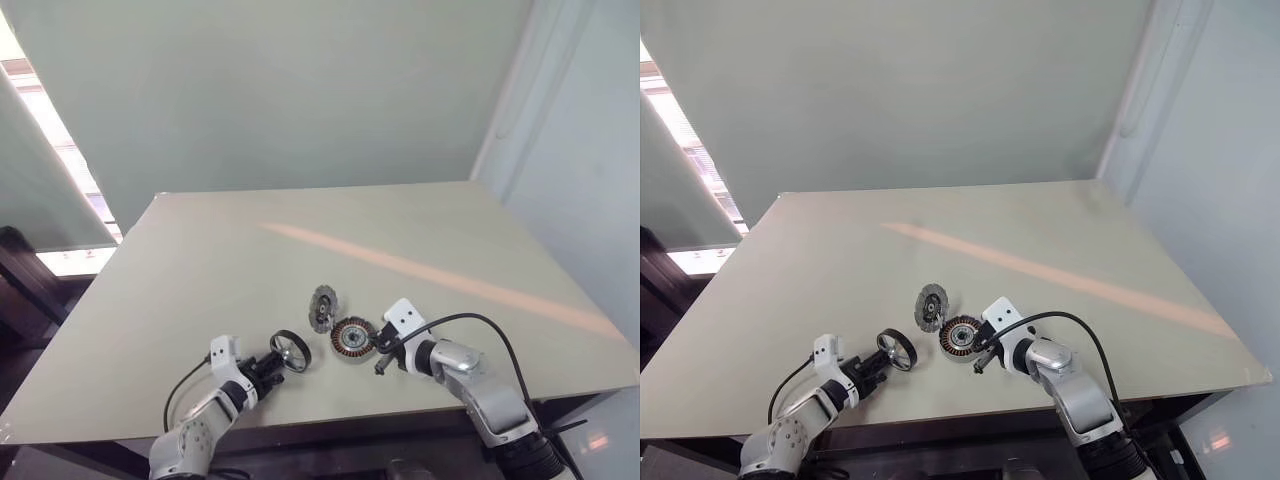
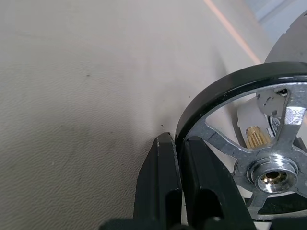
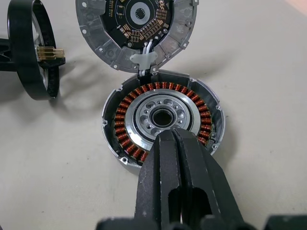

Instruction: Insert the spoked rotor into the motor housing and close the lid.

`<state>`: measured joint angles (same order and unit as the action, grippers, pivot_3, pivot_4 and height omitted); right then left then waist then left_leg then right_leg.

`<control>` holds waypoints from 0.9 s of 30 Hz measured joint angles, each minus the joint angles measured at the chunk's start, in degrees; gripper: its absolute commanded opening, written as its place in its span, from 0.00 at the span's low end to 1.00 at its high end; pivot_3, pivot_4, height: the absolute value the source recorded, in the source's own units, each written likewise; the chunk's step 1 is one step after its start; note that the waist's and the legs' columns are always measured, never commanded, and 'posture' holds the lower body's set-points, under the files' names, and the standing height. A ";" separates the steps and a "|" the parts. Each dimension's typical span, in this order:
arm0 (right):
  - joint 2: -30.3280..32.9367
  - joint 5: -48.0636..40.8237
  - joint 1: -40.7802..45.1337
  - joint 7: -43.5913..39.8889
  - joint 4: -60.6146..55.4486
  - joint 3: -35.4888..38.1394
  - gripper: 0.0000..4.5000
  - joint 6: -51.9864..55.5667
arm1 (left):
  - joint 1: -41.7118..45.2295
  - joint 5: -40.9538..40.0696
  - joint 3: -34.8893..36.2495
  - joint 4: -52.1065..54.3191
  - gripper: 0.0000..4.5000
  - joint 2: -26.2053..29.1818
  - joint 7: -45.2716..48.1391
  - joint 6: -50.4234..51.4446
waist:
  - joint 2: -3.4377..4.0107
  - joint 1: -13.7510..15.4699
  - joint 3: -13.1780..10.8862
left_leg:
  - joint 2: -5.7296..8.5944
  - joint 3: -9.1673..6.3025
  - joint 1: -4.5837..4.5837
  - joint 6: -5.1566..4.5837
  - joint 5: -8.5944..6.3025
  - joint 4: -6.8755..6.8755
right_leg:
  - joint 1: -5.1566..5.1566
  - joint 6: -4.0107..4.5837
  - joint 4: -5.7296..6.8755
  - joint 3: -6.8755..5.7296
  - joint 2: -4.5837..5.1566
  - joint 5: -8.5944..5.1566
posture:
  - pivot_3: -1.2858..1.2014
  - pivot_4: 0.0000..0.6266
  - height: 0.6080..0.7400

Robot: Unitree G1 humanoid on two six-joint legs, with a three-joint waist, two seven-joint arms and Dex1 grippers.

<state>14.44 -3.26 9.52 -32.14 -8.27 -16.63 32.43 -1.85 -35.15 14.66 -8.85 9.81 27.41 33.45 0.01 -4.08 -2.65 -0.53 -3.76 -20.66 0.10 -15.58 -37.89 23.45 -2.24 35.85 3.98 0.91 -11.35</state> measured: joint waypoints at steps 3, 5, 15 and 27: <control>0.05 -0.01 0.01 0.00 0.01 0.00 0.00 0.00 | -0.75 -1.15 0.69 0.74 0.01 -0.12 -0.21 0.86 | -0.02 -0.07 -0.01 | -0.01 0.01 0.00 0.00 0.00 0.00 | 0.01 0.00 0.00 0.00 0.00 0.00 | 0.52 0.00 1.00; 0.05 -0.01 0.01 0.00 0.02 -0.02 0.00 0.00 | -1.23 -1.48 1.08 1.21 0.01 -0.11 -0.18 0.90 | -0.03 -0.05 -0.02 | -0.01 0.00 0.00 0.00 0.00 0.01 | 0.02 0.00 0.00 0.00 0.00 0.00 | 0.52 0.00 1.00; 0.01 0.01 0.09 0.00 0.24 -0.38 0.00 -0.18 | -2.10 -3.27 2.35 4.10 0.11 0.82 -1.88 6.06 | -0.05 -0.03 -0.03 | -0.01 0.00 -0.01 0.01 -0.01 0.01 | 0.02 0.00 -0.01 0.00 0.00 0.00 | 0.52 0.00 1.00; 0.01 0.01 0.80 -0.25 1.28 -0.55 0.00 -1.28 | -2.00 -7.04 2.71 6.77 0.98 1.04 -1.71 7.11 | -0.05 -0.09 -0.03 | -0.03 0.00 0.03 0.01 0.00 0.00 | 0.01 0.00 0.01 -0.01 -0.01 0.00 | 0.52 0.00 1.00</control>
<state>14.44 -3.26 10.32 -32.40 -6.99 -17.17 31.15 -3.85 -42.19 17.37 -2.08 10.85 25.70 40.56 -0.05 -4.17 -2.68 -0.57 -3.75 -20.62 0.11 -15.59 -37.88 23.46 -2.24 35.87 3.97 0.90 -11.35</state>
